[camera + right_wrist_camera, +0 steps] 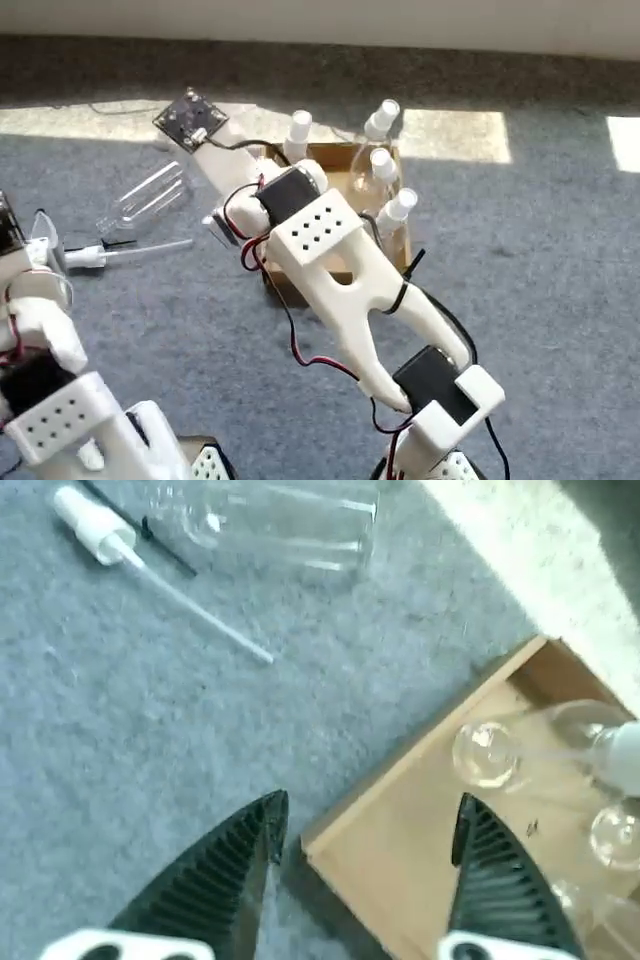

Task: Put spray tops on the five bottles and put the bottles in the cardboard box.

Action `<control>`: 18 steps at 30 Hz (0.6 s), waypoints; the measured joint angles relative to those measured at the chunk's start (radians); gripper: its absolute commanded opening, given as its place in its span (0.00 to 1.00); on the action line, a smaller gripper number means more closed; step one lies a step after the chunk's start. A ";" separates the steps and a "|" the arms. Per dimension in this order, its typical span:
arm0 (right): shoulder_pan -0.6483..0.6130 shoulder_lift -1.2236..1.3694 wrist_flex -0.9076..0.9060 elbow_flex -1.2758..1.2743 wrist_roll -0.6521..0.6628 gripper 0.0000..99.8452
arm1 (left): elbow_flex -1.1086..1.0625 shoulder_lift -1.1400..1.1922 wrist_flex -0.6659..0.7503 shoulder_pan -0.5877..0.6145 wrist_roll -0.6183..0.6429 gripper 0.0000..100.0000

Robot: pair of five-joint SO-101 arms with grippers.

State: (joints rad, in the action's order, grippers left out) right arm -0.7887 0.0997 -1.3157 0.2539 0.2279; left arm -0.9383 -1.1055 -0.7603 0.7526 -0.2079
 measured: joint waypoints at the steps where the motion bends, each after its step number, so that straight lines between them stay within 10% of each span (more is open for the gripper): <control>1: 0.000 0.000 -0.051 0.008 0.000 0.22 | 0.074 0.087 -0.044 -0.002 -0.028 0.25; 10: 0.023 -0.160 -0.416 0.069 -0.037 0.22 | 0.786 0.825 -0.555 -0.123 -0.275 0.25; 18: 0.339 -0.526 -0.431 -0.247 0.080 0.22 | 1.376 1.321 -0.853 -0.238 -0.361 0.32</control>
State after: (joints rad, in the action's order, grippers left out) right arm -0.4496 -0.4266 -1.7469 0.0069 0.3076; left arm 0.4381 0.2156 -1.6134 0.5148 -0.5685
